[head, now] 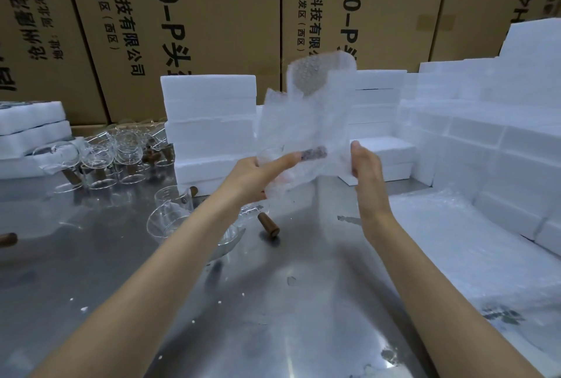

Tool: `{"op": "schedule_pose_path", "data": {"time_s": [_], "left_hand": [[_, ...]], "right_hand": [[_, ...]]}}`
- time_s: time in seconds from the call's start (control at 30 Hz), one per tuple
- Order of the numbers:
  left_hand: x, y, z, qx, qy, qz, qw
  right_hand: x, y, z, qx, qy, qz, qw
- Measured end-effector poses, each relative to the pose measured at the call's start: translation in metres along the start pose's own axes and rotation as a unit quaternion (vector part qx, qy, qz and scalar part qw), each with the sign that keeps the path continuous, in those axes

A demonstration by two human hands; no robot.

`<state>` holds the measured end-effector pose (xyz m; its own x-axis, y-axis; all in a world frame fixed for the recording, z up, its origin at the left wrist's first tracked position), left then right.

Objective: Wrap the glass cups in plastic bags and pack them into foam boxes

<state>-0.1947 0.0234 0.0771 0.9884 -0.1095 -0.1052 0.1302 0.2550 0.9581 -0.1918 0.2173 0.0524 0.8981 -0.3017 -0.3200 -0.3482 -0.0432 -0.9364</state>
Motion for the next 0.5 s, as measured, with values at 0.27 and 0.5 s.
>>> {"op": "schedule_pose_path", "data": {"time_s": [0.27,0.5], "left_hand": [[0.006,-0.013,-0.037,-0.128,-0.120,-0.038,0.984],[0.006,-0.034,-0.058,-0.138,-0.104,-0.039,0.984]], "right_hand": [[-0.003,-0.004,0.007,0.011,0.030,-0.012,0.999],[0.004,-0.016,-0.002,0.122,0.018,0.117,0.985]]}}
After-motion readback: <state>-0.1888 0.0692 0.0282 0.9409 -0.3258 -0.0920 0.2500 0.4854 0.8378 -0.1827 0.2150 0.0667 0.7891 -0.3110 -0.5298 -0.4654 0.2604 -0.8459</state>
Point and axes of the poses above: each hand's wrist, its own x-axis away from the middle knuckle, its own z-axis out of the back of the hand, y = z × x, the point moved 5 cm from there along -x, towards the middle knuckle
